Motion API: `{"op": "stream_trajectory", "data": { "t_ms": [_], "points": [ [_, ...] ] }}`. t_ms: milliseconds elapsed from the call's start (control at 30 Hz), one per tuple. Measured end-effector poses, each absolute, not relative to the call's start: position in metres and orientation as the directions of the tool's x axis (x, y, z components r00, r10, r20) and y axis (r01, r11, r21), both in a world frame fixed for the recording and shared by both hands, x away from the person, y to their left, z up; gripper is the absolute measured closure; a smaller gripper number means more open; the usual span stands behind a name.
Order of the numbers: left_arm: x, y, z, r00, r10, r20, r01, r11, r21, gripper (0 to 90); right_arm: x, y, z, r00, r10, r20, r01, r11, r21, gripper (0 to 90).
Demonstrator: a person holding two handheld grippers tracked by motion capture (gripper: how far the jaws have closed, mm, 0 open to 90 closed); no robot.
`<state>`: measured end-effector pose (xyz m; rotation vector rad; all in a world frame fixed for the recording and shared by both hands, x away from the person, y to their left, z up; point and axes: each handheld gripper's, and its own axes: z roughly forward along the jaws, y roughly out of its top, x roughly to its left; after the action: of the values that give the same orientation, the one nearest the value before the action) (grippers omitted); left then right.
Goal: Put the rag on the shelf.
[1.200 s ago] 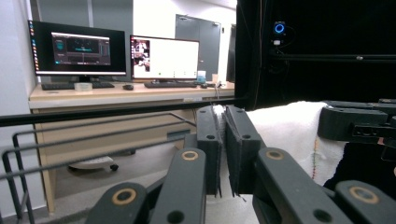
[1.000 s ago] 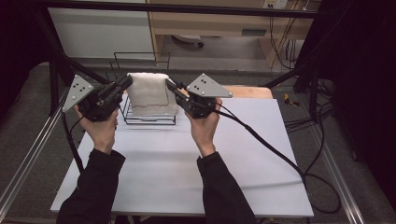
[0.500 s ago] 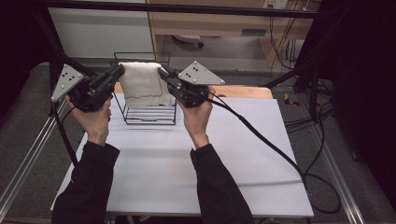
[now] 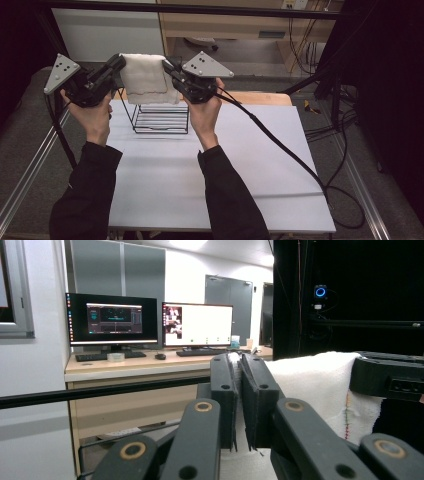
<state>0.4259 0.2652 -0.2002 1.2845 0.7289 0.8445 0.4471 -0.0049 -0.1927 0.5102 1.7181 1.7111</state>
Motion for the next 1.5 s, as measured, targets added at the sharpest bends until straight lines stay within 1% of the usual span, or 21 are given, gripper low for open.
{"op": "stream_trajectory", "data": {
  "t_ms": [400, 600, 767, 1200, 1367, 1500],
  "points": [
    [0.437, 0.273, -0.185, 0.498, 0.867, -0.005, -0.143, 0.088, 0.986, 84.8, 0.455, 0.007, -0.178, -0.702, 0.690, -0.179, -0.182, 0.069, 0.981, 82.0],
    [0.446, 0.278, -0.179, 0.492, 0.870, -0.018, -0.142, 0.101, 0.985, 84.8, 0.463, 0.014, -0.169, -0.694, 0.693, -0.196, -0.191, 0.085, 0.978, 81.9],
    [0.455, 0.282, -0.174, 0.478, 0.878, -0.014, -0.135, 0.089, 0.987, 84.8, 0.473, 0.019, -0.164, -0.689, 0.699, -0.190, -0.184, 0.085, 0.979, 81.9],
    [0.479, 0.285, -0.164, 0.450, 0.893, -0.024, -0.110, 0.083, 0.990, 84.8, 0.494, 0.030, -0.157, -0.676, 0.713, -0.187, -0.181, 0.086, 0.980, 81.8],
    [0.489, 0.287, -0.165, 0.439, 0.898, -0.034, -0.091, 0.082, 0.992, 84.8, 0.505, 0.033, -0.159, -0.683, 0.714, -0.157, -0.154, 0.070, 0.986, 81.8],
    [0.498, 0.287, -0.166, 0.432, 0.902, -0.032, -0.083, 0.075, 0.994, 84.7, 0.511, 0.035, -0.162, -0.679, 0.714, -0.171, -0.158, 0.085, 0.984, 81.7]
  ]
}}
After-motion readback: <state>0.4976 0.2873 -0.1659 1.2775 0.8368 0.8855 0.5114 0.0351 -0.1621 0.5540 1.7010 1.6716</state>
